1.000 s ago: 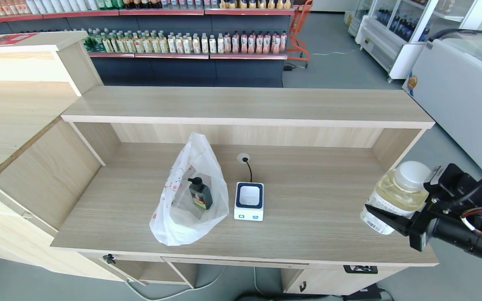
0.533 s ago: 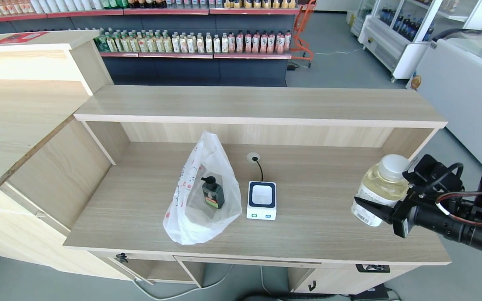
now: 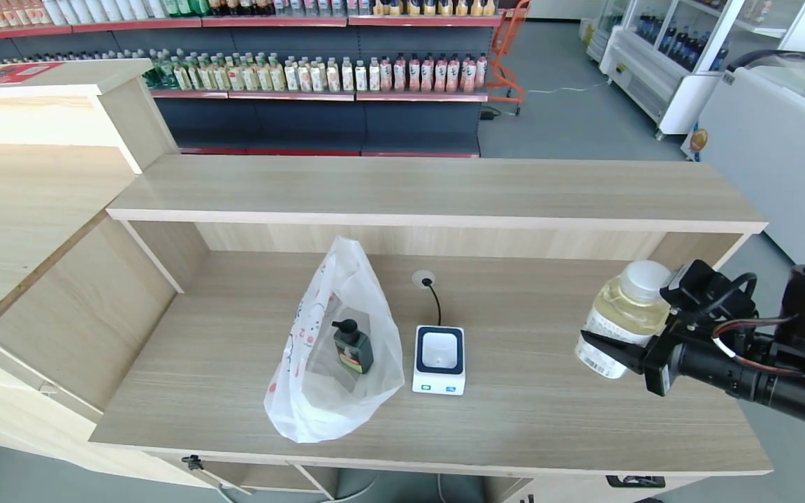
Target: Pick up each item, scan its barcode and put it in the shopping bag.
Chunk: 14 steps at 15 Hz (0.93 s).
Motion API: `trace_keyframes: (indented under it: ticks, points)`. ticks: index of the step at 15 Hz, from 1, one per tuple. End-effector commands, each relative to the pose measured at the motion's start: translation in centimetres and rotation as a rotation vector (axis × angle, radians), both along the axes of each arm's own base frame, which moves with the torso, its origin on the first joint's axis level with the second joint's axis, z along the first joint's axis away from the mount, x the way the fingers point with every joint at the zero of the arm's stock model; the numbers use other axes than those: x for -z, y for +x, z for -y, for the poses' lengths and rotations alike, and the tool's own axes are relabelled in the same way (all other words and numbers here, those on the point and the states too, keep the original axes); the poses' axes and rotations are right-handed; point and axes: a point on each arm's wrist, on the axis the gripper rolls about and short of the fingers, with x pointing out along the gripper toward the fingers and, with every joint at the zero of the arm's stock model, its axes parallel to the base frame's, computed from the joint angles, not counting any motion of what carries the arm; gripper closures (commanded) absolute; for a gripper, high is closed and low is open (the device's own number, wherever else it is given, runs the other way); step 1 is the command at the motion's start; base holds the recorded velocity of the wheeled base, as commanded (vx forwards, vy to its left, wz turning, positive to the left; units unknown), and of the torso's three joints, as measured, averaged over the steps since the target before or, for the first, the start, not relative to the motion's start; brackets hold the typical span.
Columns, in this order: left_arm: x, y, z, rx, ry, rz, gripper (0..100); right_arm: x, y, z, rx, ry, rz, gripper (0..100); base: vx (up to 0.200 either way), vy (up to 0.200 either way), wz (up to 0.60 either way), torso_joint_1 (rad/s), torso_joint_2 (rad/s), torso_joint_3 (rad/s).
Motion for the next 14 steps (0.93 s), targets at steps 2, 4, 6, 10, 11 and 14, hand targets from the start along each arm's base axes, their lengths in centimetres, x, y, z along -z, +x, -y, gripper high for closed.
trace_keyframes:
  ticks: [2,4,6,10,11,14]
  points:
    - [0.0,0.0,0.0,0.000,-0.002,0.000,0,0.8,0.4,-0.2,-0.012,-0.001,-0.014,100,0.000,0.000,0.00,0.000,0.00,0.000]
    - [0.0,0.0,0.0,0.000,-0.002,0.000,0,1.3,0.0,-0.3,-0.066,0.006,-0.037,100,0.000,0.000,0.00,0.000,0.00,0.000]
    - [0.0,0.0,0.0,0.000,-0.002,0.000,0,2.0,-0.2,-0.9,-0.150,0.011,-0.066,100,0.000,0.000,0.00,0.000,0.00,0.000]
    - [0.0,0.0,0.0,0.000,-0.002,0.000,0,4.8,1.4,-1.4,-0.381,-0.070,-0.005,100,0.000,0.000,0.00,0.000,0.00,0.000]
    - [0.0,0.0,0.0,0.000,-0.002,0.000,0,5.8,2.3,-0.9,-0.418,-0.112,0.057,100,0.000,0.000,0.00,0.000,0.00,0.000]
    - [0.0,0.0,0.0,0.000,-0.002,0.000,0,8.8,3.4,-0.7,-0.566,-0.226,0.164,100,0.000,0.000,0.00,0.000,0.00,0.000]
